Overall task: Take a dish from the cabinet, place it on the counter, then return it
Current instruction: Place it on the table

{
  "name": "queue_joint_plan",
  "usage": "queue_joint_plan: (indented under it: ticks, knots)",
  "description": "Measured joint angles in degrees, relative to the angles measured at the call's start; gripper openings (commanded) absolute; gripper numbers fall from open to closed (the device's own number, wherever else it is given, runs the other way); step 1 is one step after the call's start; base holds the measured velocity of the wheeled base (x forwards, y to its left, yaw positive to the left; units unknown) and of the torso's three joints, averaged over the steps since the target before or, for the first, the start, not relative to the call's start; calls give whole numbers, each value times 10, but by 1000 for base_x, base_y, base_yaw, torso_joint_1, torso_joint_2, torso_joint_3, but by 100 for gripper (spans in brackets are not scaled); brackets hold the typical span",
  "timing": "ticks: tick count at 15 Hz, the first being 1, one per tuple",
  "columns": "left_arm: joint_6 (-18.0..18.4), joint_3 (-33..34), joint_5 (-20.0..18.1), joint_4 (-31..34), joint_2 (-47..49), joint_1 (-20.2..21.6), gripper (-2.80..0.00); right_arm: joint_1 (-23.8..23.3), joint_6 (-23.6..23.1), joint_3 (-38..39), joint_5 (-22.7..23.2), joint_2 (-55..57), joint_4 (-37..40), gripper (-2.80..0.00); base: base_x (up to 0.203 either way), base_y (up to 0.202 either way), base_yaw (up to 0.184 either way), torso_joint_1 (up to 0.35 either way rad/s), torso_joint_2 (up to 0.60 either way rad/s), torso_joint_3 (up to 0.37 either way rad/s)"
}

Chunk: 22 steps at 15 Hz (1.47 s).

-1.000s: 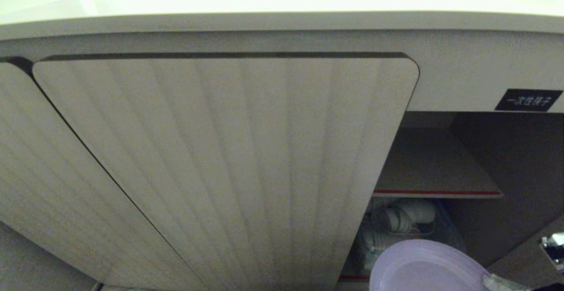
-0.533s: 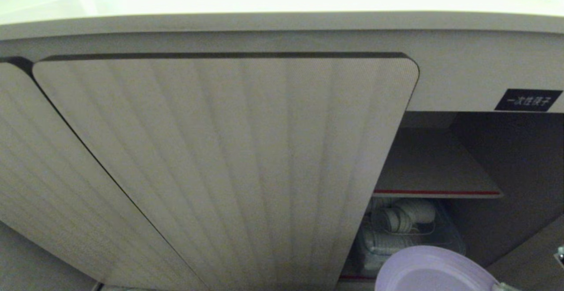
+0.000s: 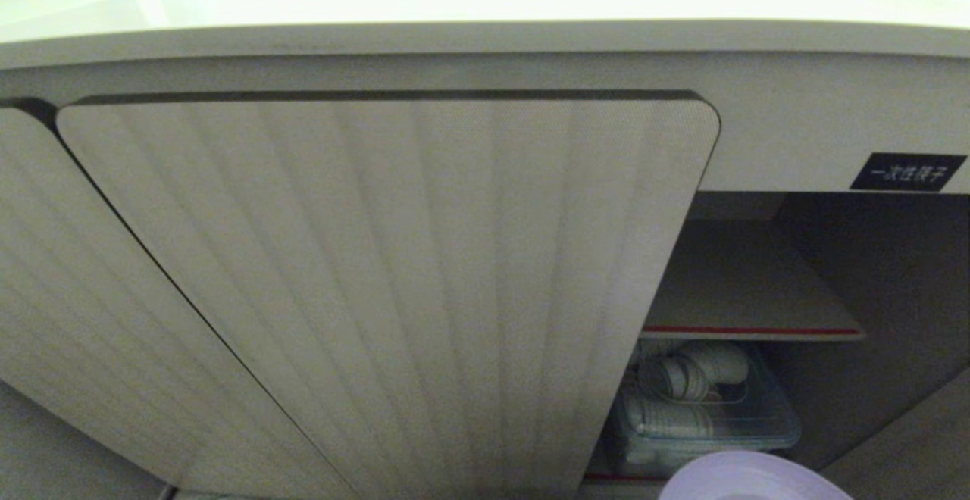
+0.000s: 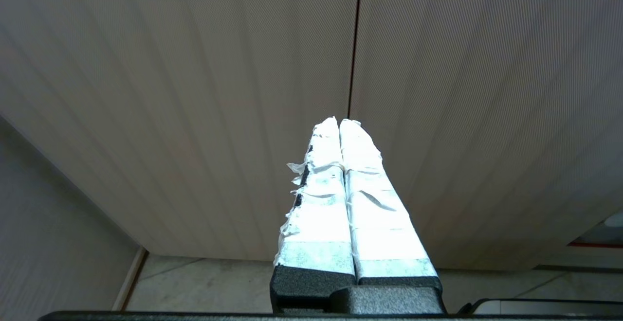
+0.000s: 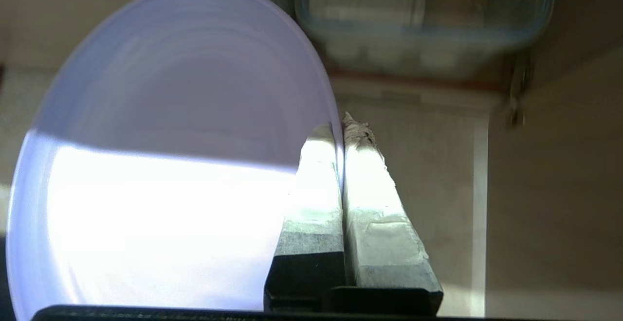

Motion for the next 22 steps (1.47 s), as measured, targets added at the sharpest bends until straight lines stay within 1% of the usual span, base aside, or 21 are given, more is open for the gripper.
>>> queue_joint_plan:
  ticks: [2, 5, 8, 10, 17, 22]
  knots:
    - [0, 0, 0, 0, 0, 0, -280, 5, 20, 0, 0, -15, 6, -280, 0, 0, 0, 0, 0, 0]
    - [0, 0, 0, 0, 0, 0, -280, 13, 30, 0, 1, -28, 7, -280, 0, 0, 0, 0, 0, 0]
    - [0, 0, 0, 0, 0, 0, -280, 21, 56, 0, 1, -37, 21, -280, 0, 0, 0, 0, 0, 0]
    - [0, 0, 0, 0, 0, 0, -280, 27, 62, 0, 2, -42, 28, -280, 0, 0, 0, 0, 0, 0]
    - [0, 0, 0, 0, 0, 0, -280, 31, 66, 0, 4, -46, 42, -280, 0, 0, 0, 0, 0, 0]
    - [0, 0, 0, 0, 0, 0, -280, 31, 62, 0, 4, -70, 57, -280, 0, 0, 0, 0, 0, 0]
